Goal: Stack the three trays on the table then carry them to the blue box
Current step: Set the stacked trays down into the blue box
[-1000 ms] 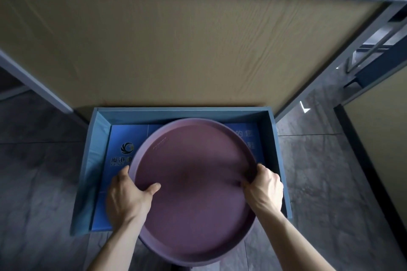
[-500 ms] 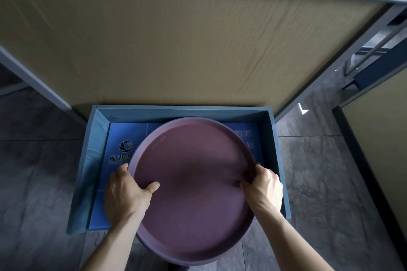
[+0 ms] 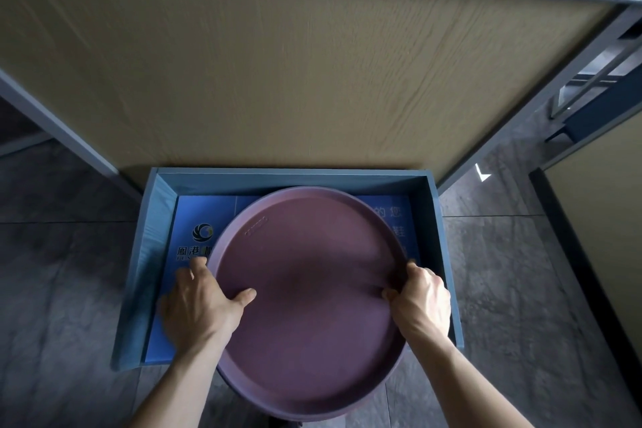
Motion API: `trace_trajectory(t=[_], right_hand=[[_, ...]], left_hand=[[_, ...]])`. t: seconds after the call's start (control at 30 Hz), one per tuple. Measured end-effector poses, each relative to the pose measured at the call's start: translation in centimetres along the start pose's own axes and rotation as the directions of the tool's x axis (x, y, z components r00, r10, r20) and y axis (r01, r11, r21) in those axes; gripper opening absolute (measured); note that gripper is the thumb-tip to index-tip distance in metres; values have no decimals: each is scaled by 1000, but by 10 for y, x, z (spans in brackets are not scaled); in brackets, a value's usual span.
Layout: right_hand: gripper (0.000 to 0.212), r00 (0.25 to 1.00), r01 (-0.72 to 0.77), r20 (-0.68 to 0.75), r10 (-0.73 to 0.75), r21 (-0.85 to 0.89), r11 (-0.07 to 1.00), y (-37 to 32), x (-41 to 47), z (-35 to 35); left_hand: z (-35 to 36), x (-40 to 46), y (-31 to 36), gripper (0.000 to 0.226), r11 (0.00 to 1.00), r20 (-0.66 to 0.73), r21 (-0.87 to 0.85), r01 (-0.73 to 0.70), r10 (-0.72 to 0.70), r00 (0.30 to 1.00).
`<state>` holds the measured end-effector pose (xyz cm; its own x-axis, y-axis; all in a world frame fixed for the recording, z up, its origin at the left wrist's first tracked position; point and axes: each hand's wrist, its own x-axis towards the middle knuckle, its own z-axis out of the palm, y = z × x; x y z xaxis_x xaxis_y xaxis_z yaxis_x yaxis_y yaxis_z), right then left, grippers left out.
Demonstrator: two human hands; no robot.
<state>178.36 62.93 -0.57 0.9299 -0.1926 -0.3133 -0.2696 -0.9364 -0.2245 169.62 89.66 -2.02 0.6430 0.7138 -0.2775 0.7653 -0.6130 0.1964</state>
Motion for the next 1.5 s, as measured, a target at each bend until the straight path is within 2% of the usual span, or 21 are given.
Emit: trace_trajectory(t=[0.13, 0.2, 0.27, 0.33, 0.4, 0.47, 0.53, 0.63, 0.73, 1.07, 1.23, 1.37, 1.5], right_hand=[[44, 1000, 7, 14, -6, -6, 1000, -1, 0, 0], [44, 1000, 6, 27, -6, -12, 1000, 0, 0, -1], [50, 999, 3, 42, -2, -19, 1000, 1, 0, -1], [63, 999, 12, 52, -10, -27, 1000, 2, -1, 0], [78, 997, 40, 69, -36, -53, 998, 2, -3, 1], [96, 989, 126, 83, -119, -81, 989, 3, -5, 2], [116, 954, 288, 109, -278, -93, 953, 3, -5, 3], [133, 870, 462, 264, -417, -138, 876, 0, -3, 10], [135, 859, 470, 322, -399, -185, 863, -4, -3, 14], [134, 875, 443, 316, -367, -218, 870, -10, -2, 15], [133, 869, 484, 281, -407, -311, 818, -17, -5, 14], [142, 826, 517, 377, -418, -216, 828, -13, -18, 17], [148, 823, 530, 362, -439, -210, 821, -7, -22, 21]], left_hand=[[-6, -1, -5, 105, 988, -71, 153, -26, 37, 997], [-10, 1, -6, 114, 987, -74, 143, -77, 88, 993], [-8, -2, -1, 120, 976, -61, 94, -197, 203, 977], [-2, -10, 9, 122, 948, 12, 75, -310, 310, 951], [7, -20, 19, 126, 929, 113, 60, -364, 356, 928], [14, -23, 22, 131, 924, 153, 74, -375, 361, 920], [16, -22, 20, 135, 923, 158, 84, -375, 359, 920], [17, -22, 17, 141, 916, 167, 106, -387, 367, 915], [18, -23, 18, 144, 908, 168, 128, -399, 376, 911], [17, -23, 25, 141, 912, 173, 181, -368, 339, 925], [16, -29, 27, 138, 893, 161, 199, -405, 378, 912], [20, -39, 21, 138, 892, 258, 134, -432, 390, 884], [22, -42, 16, 145, 875, 249, 149, -460, 417, 874]])
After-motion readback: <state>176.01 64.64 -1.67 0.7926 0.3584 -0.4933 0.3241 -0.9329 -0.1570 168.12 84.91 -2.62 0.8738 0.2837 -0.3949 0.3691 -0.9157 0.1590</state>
